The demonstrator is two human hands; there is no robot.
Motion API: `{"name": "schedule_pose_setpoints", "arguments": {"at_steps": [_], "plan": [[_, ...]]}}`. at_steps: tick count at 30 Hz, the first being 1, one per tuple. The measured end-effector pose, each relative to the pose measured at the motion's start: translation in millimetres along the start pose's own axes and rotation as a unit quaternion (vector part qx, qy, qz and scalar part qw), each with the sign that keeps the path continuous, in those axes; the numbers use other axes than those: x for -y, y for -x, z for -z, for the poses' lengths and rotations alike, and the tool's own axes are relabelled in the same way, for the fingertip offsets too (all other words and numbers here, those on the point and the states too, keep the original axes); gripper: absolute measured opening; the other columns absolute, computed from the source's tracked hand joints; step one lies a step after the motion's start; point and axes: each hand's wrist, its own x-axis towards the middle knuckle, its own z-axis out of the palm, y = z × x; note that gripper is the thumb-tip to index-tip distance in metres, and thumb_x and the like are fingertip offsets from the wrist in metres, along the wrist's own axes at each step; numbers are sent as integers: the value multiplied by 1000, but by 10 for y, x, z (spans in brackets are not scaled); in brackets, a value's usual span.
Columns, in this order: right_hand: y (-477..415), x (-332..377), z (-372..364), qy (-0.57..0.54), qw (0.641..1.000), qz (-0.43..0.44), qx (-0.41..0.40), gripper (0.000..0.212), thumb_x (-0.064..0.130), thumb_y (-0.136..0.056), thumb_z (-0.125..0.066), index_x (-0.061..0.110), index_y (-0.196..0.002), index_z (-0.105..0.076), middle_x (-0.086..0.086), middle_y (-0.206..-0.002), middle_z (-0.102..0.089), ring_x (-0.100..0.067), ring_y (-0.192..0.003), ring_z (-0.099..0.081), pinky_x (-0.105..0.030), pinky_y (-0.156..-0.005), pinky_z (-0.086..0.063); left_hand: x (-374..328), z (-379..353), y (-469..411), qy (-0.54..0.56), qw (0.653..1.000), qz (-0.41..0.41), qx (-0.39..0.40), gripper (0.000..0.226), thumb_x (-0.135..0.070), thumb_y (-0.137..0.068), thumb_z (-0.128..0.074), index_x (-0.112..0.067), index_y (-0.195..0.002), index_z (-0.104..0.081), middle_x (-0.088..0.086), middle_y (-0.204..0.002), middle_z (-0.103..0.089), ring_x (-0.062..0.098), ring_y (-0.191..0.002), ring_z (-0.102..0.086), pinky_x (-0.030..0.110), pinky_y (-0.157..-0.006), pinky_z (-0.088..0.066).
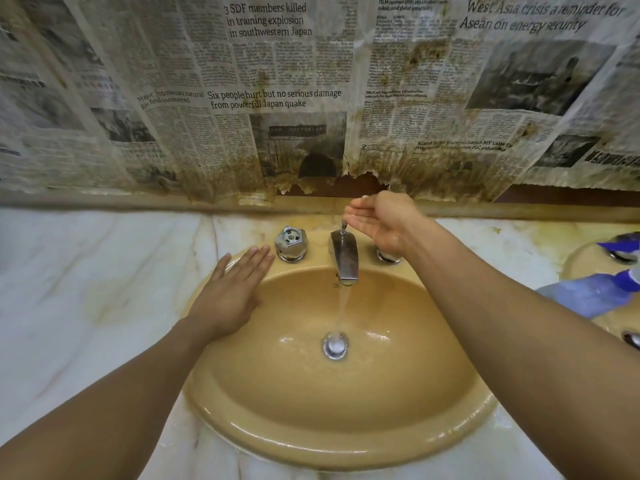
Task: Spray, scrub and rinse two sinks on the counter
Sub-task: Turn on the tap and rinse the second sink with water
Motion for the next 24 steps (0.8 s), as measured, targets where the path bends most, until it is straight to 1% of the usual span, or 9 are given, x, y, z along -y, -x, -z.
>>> {"name": "schedule_pose_setpoints", "arguments": {"at_steps": [3,6,8,10,12,14,16,20,24], "plan": [[-5,-236,91,16,999,2,-50,23,2,-103,-45,-6,-105,-67,-19,-99,-72,-24,-84,-72,-31,-77,-62,11,-4,-41,-4,1000,0,-2,93,-36,-97,-63,-27,-165,0,-13,-171,7,8,-157,7,46,-126,0],[65,-623,207,-1,992,-36,-123,24,4,-99,-44,-4,-95,-67,-14,-78,-67,-22,-65,-63,-34,-67,-56,3,-14,-95,-19,1000,2,-5,90,-43,-99,-58,-27,-165,1,-13,-171,6,7,-157,6,46,-126,-2],[131,-889,252,-59,985,-122,-112,22,7,-101,-44,0,-93,-64,-13,-79,-64,-23,-67,-60,-35,-63,-53,-11,-26,-104,-23,1000,2,-8,88,-45,-100,-56,-26,-165,0,-11,-172,4,8,-157,5,48,-126,-3],[192,-1114,252,-136,965,-217,-65,26,14,-105,-45,1,-89,-61,-15,-79,-64,-24,-70,-59,-35,-63,-52,-26,-35,-101,-25,1000,5,-8,86,-46,-101,-54,-26,-165,0,-10,-172,5,9,-157,6,48,-127,-3],[202,-1279,244,-191,946,-260,-33,32,17,-107,-45,0,-83,-58,-16,-71,-62,-24,-68,-58,-32,-57,-56,-36,-38,-98,-25,1000,6,-11,84,-45,-102,-51,-25,-165,0,-10,-172,5,10,-158,6,48,-127,-1],[193,-1343,234,-220,940,-260,-25,26,16,-106,-48,-2,-95,-61,-16,-82,-63,-24,-69,-60,-27,-49,-58,-52,-38,-91,-19,1000,6,-9,81,-41,-103,-50,-24,-165,1,-10,-172,6,10,-158,7,48,-128,0],[197,-1347,230,-239,937,-253,-19,24,16,-106,-50,-4,-108,-64,-17,-90,-66,-25,-73,-64,-28,-50,-60,-70,-33,-77,-6,1000,4,-4,79,-34,-105,-48,-24,-165,2,-11,-171,8,9,-157,9,47,-128,3],[246,-1356,227,-262,936,-235,3,20,12,-103,-56,-5,-103,-66,-16,-79,-70,-27,-72,-69,-32,-58,-63,-116,-30,-33,23,1000,-5,-18,73,-22,-106,-43,-24,-165,1,-12,-171,5,7,-156,10,46,-128,3],[288,-1427,252,-289,928,-236,2,21,12,-102,-58,-7,-106,-65,-18,-78,-72,-30,-65,-73,-35,-58,-64,-134,-36,-21,29,999,-9,-28,74,-16,-104,-43,-24,-165,0,-11,-171,4,8,-157,7,45,-129,1]]}}
